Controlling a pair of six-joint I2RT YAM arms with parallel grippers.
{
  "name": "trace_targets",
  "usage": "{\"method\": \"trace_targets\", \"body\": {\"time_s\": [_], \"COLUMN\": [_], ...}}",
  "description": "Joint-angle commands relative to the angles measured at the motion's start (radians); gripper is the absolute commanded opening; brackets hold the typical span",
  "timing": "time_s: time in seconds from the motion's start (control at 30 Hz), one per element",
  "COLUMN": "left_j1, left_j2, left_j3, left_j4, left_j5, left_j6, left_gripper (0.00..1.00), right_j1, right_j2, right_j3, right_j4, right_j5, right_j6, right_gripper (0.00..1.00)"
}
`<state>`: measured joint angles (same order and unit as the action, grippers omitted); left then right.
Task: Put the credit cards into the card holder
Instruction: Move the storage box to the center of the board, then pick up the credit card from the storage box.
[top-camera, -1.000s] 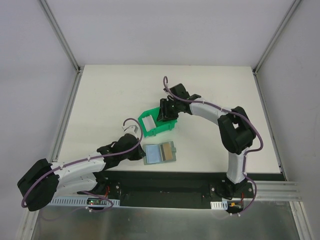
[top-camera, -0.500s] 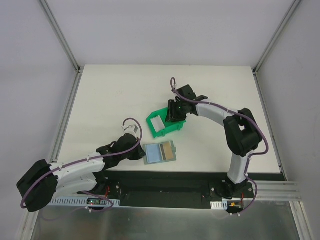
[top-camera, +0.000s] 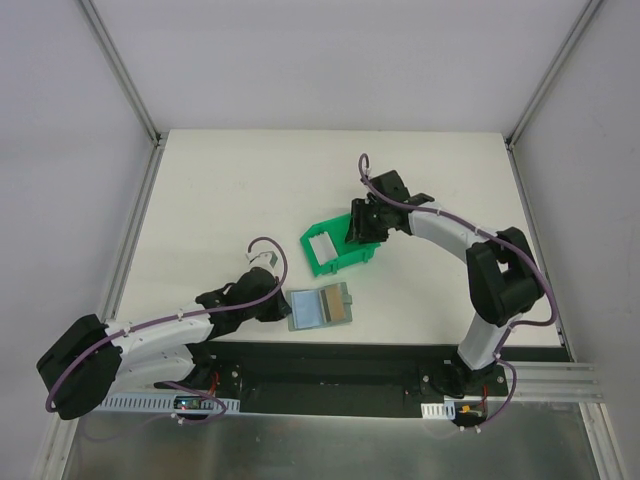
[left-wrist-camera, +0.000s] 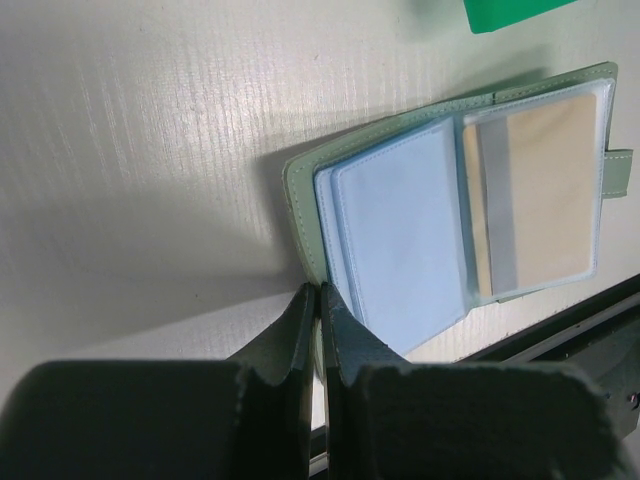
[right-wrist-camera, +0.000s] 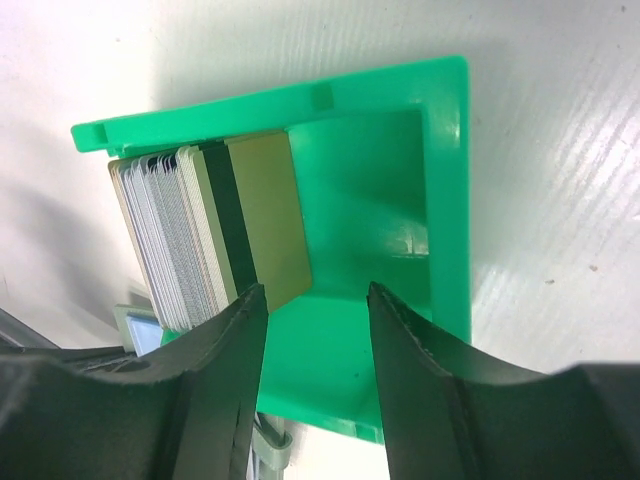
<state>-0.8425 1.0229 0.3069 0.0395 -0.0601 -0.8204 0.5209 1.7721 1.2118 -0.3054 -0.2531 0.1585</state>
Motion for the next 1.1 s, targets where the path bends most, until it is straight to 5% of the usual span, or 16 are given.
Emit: {"method": "trace_targets", "body": {"time_s": [0.0, 0.2, 0.7, 1.07], "left_j1": [0.010, 0.008, 0.010, 0.008], "left_j2": [0.006, 0.011, 0.085, 0.108], "left_j3": [0.031, 0.055, 0.126, 0.143], "left_j4": [0.010, 0.010, 0.010, 0.010], "left_j5": [0.017, 0.037, 0.059, 0.059], "left_j6": [0.029, 0.046, 0.064, 0.066], "left_gripper": [0.00, 0.00, 0.00, 0.00], "right_j1": [-0.004, 0.004, 0.079, 0.088], "right_j2": [-0.068, -0.048, 0.112, 0.092], "right_j3": [-0.026, 0.009, 0.103, 0.101], "right_j4": [0.009, 0.080, 0.075, 0.103], "right_j5": [-0.017, -0.153, -0.149, -0.172], "right_j6": [0.015, 0.018, 0.006, 0.033], "right_gripper": [0.48, 0.52, 0.64, 0.55]}}
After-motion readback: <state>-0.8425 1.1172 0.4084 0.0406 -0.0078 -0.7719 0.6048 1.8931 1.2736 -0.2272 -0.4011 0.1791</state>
